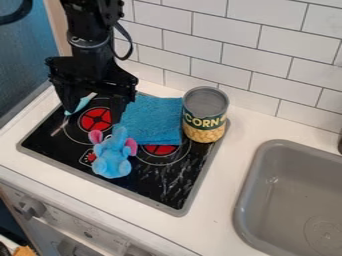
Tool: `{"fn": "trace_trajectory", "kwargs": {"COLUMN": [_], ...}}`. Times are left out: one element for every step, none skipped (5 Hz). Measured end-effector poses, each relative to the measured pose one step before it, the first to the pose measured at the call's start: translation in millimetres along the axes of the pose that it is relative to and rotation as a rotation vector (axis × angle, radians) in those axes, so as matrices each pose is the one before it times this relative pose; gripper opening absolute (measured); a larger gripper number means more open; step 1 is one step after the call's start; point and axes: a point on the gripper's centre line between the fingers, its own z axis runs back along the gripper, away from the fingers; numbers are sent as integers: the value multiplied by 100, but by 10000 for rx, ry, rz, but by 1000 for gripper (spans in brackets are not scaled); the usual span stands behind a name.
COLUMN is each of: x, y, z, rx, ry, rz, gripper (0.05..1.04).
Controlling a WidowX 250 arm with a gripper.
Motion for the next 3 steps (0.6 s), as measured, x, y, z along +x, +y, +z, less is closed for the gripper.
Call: {"fn": "trace_trajectory", "kwargs": {"x": [-303,556,1555], "y": [-127,1401,2575], "z": [-608,-219,366], "rx": [-15,-148,-157], "ry": [246,-332,-365], "rz": [-100,-480,190], "gripper": [1001,1001,1001]}}
